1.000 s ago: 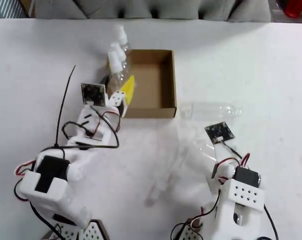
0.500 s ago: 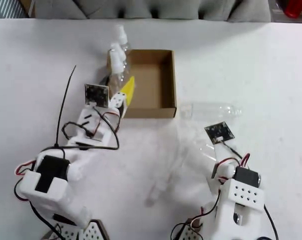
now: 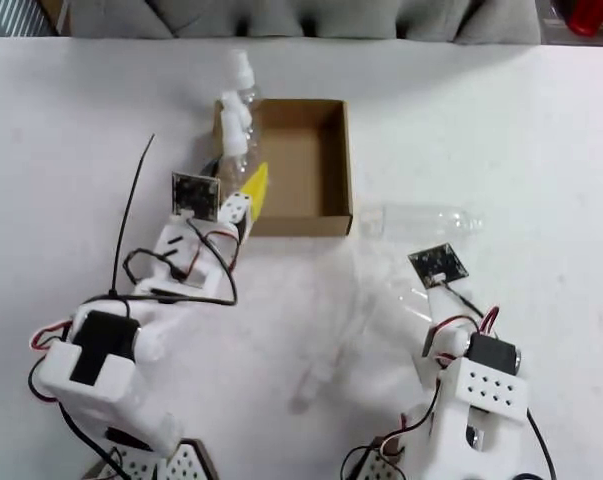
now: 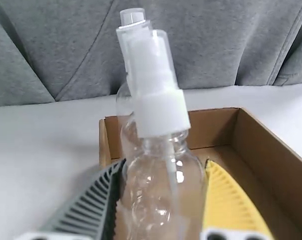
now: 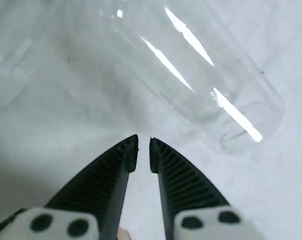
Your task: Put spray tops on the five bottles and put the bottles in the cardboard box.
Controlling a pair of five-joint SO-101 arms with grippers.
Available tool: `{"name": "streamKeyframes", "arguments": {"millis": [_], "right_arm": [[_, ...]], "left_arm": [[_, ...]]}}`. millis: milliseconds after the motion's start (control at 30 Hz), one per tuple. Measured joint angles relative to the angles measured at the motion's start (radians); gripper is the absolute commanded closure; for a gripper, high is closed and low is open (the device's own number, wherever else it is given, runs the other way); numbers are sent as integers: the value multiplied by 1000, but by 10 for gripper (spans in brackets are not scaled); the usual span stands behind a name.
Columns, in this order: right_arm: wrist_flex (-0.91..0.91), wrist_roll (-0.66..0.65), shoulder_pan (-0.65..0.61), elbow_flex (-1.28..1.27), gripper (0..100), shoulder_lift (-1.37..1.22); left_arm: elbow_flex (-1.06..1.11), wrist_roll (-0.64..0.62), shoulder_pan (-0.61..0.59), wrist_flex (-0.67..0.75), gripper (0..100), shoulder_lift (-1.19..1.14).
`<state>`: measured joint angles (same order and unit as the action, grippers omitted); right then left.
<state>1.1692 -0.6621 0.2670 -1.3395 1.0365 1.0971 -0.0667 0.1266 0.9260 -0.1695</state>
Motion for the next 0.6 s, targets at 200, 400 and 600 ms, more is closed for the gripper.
{"name": "streamKeyframes", "arguments": {"millis": [200,400,600], "right_arm": [[-12,0,0,0,981,0],[-12,0,0,0,981,0],[-12,0,0,0,981,0]], "left_arm": [[14,0,5,0,848,0],[14,0,5,-17,774,2],[14,0,3,-81,746,5]]}}
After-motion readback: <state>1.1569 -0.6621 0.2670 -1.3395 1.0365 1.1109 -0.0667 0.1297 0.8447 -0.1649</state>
